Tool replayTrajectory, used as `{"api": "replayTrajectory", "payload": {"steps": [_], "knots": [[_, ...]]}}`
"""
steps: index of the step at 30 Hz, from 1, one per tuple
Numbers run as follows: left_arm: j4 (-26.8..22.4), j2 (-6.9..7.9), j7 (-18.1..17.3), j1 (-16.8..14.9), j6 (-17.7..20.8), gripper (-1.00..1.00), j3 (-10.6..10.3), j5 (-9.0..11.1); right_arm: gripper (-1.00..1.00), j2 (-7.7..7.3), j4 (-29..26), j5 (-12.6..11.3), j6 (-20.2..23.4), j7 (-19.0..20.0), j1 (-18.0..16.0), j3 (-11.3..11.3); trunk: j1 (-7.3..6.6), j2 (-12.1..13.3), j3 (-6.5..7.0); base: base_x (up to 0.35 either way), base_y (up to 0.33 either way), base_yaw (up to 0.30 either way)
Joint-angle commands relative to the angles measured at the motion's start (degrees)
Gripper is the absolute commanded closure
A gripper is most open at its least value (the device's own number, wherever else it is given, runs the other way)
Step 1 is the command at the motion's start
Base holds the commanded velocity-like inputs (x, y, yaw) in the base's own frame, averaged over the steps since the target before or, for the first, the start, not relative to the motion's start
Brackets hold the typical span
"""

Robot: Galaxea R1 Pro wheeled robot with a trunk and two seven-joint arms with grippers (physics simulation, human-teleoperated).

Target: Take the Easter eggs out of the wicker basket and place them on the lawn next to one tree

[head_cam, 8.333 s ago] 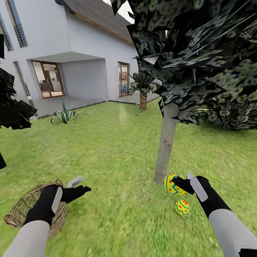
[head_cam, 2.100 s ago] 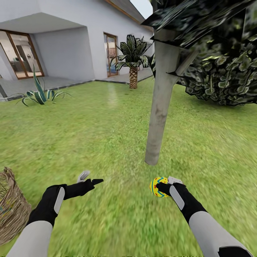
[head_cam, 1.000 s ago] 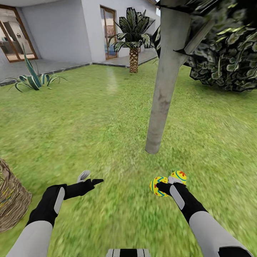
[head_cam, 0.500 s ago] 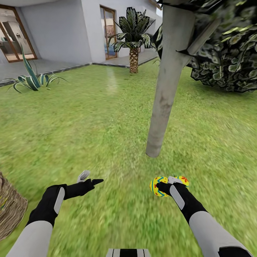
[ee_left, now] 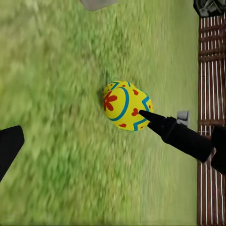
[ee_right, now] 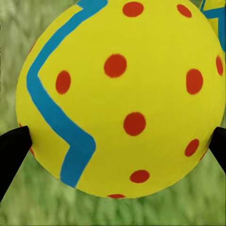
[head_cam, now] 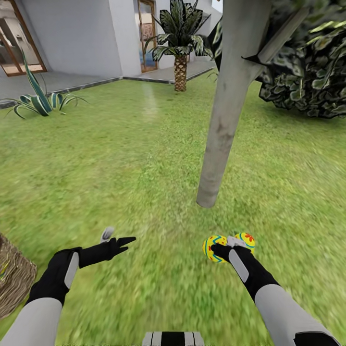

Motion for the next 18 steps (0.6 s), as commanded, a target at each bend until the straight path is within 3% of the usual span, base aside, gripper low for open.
{"api": "replayTrajectory", "payload": {"steps": [1, 5, 18], "knots": [[0.00, 0.04, -0.47, -0.01, 0.51, -1.00, 0.06, 0.21, 1.00, -0.04, -0.09, -0.60, -0.04, -0.54, -0.01, 0.30, 0.01, -0.03, -0.27, 0.000, 0.000, 0.000], [0.00, 0.08, -0.86, 0.00, 0.51, -1.00, 0.06, 0.20, 1.00, -0.04, -0.08, -0.60, -0.22, -0.53, -0.01, 0.33, 0.12, -0.08, -1.15, 0.000, 0.000, 0.000], [0.00, 0.09, -0.87, 0.00, 0.51, -1.00, 0.06, 0.10, 1.00, 0.05, -0.08, -0.60, -0.24, -0.53, -0.01, 0.42, 0.12, -0.08, -1.15, 0.033, 0.014, 0.000]]}}
